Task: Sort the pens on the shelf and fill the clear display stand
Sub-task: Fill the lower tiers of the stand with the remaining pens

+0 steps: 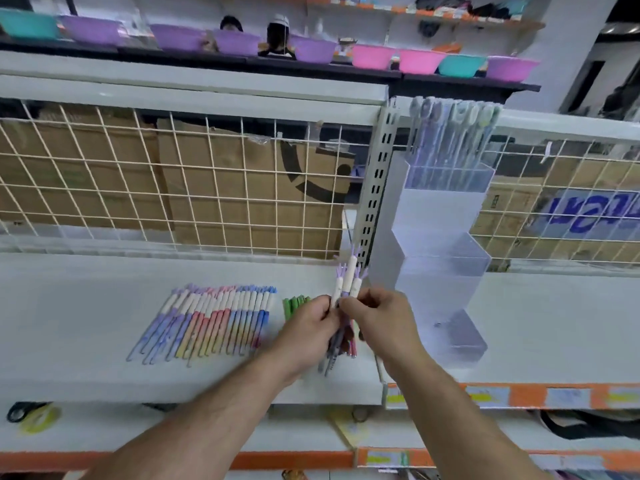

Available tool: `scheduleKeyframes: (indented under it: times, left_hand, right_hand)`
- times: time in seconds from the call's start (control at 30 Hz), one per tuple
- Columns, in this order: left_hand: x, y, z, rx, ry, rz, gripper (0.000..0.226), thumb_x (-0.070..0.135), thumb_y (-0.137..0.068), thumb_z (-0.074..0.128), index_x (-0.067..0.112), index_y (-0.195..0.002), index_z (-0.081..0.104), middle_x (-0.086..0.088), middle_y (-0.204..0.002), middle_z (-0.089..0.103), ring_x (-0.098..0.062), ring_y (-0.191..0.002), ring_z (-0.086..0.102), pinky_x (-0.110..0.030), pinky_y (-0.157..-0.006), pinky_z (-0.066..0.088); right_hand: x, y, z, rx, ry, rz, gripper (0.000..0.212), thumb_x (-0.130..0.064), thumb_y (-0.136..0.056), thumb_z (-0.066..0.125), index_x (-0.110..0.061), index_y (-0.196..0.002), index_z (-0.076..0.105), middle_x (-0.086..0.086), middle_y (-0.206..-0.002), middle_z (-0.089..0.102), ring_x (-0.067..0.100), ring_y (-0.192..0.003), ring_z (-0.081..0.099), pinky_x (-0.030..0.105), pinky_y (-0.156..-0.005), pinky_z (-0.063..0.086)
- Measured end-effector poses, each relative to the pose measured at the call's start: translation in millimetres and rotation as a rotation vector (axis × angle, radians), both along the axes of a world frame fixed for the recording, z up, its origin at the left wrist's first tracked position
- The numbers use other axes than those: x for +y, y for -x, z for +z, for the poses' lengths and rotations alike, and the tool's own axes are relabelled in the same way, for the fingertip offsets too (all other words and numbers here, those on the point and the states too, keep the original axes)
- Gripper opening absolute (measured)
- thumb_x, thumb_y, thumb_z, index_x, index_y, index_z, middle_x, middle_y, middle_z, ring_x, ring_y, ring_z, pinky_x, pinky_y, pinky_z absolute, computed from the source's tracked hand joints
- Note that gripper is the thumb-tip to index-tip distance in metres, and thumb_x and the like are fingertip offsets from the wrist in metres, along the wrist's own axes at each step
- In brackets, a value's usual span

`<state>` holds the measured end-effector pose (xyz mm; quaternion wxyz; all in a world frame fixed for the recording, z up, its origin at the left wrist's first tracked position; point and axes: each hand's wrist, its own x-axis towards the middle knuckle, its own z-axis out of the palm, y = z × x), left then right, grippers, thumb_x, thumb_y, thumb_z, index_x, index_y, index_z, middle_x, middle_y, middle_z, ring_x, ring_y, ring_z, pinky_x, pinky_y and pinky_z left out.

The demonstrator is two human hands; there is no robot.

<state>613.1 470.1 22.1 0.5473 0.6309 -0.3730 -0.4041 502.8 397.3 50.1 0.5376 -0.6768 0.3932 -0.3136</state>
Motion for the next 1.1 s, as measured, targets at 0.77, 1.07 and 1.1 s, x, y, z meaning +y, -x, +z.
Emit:
scheduleKeyframes:
  times: [0.77, 1.07, 1.1]
  left_hand:
    - [-108.5, 90.7, -15.8, 0.426, 0.128, 0.307, 0.018, 0.021, -0.104, 0.047, 0.011, -0.105, 0.062, -0.009, -0.074, 0.062, -0.020, -0.071, 0.065, -0.056, -0.086, 0.057]
    - [-111.0, 88.5, -19.6, 0.424, 0.137, 0.319, 0.017, 0.020, -0.104, 0.049, 0.010, -0.106, 0.063, -0.010, -0.075, 0.059, -0.021, -0.073, 0.062, -0.061, -0.086, 0.056]
    - [-111.2, 88.5, -19.4, 0.421, 0.136, 0.321, 0.017, 0.020, -0.104, 0.049, 0.009, -0.106, 0.062, -0.011, -0.075, 0.059, -0.021, -0.073, 0.062, -0.061, -0.086, 0.056]
  right_hand:
    - [-177.4, 41.1, 96.7, -0.074, 0.384, -0.023, 0.015, -0.023, -0.099, 0.061, -0.010, -0.094, 0.065, 0.004, -0.076, 0.072, 0.020, -0.068, 0.074, 0.039, -0.057, 0.061]
    - [-179.3, 17.7, 85.7, 0.249, 0.522, 0.184, 0.012, -0.021, -0.098, 0.063, -0.013, -0.091, 0.067, 0.006, -0.076, 0.073, 0.024, -0.075, 0.073, 0.050, -0.071, 0.062]
    - [-179.9, 16.7, 84.8, 0.263, 0.536, 0.183, 0.012, -0.020, -0.098, 0.064, -0.011, -0.091, 0.067, 0.006, -0.076, 0.073, 0.025, -0.076, 0.073, 0.050, -0.072, 0.062]
